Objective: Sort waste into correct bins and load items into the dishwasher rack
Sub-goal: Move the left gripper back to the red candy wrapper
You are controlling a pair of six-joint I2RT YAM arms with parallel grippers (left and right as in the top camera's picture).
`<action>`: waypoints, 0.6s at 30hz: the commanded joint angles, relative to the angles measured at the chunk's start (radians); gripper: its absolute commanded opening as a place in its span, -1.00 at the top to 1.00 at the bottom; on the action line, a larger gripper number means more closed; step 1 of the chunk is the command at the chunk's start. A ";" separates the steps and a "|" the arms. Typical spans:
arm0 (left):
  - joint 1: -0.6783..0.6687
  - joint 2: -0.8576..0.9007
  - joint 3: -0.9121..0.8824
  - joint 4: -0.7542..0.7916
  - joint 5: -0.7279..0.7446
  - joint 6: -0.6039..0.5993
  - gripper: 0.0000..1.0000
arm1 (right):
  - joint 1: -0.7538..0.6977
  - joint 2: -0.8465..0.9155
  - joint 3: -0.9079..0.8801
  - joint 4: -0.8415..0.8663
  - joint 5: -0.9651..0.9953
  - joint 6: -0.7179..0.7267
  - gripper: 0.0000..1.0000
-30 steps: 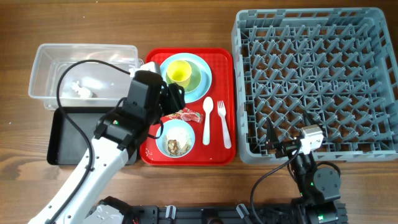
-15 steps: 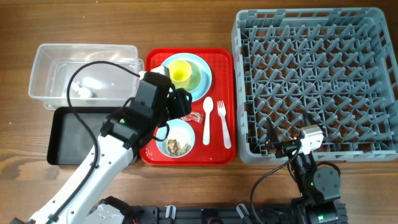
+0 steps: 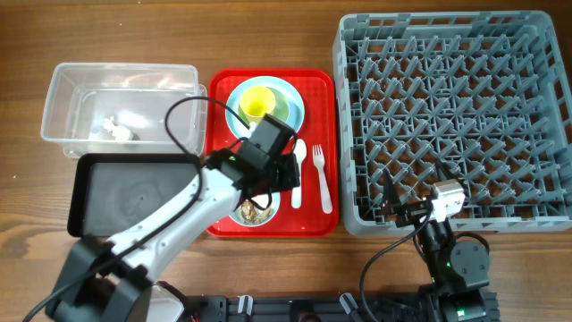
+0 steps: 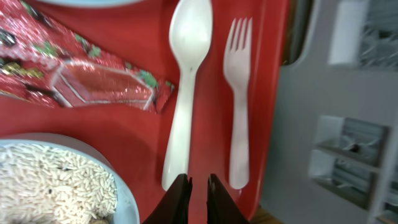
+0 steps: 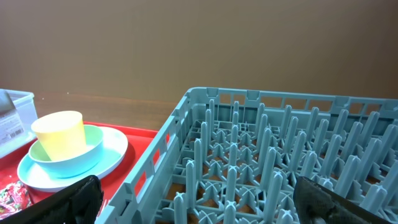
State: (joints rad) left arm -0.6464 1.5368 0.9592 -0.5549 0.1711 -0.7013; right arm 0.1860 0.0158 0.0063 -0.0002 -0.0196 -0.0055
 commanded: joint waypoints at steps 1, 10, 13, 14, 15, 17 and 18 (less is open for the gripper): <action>-0.020 0.019 0.016 -0.012 0.011 -0.003 0.85 | -0.004 -0.002 -0.001 0.005 -0.004 -0.006 -1.00; -0.026 0.023 0.008 -0.129 -0.129 -0.003 0.88 | -0.004 -0.002 -0.001 0.005 -0.004 -0.006 -0.99; -0.026 0.024 0.007 -0.127 -0.130 -0.002 0.88 | -0.004 -0.002 -0.001 0.005 -0.004 -0.006 -0.99; -0.026 0.024 0.007 -0.127 -0.138 -0.002 0.88 | -0.004 -0.002 -0.001 0.005 -0.004 -0.006 -0.99; -0.026 0.024 0.007 -0.128 -0.150 -0.002 0.88 | -0.004 -0.002 -0.001 0.005 -0.004 -0.006 -0.99; -0.026 0.024 0.007 -0.130 -0.184 -0.002 0.88 | -0.004 -0.002 -0.001 0.005 -0.004 -0.006 -1.00; -0.026 0.024 0.007 -0.128 -0.189 -0.002 0.88 | -0.004 -0.002 -0.001 0.005 -0.004 -0.006 -1.00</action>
State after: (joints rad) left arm -0.6678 1.5539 0.9623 -0.6823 0.0498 -0.7017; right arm 0.1860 0.0158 0.0063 -0.0002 -0.0200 -0.0055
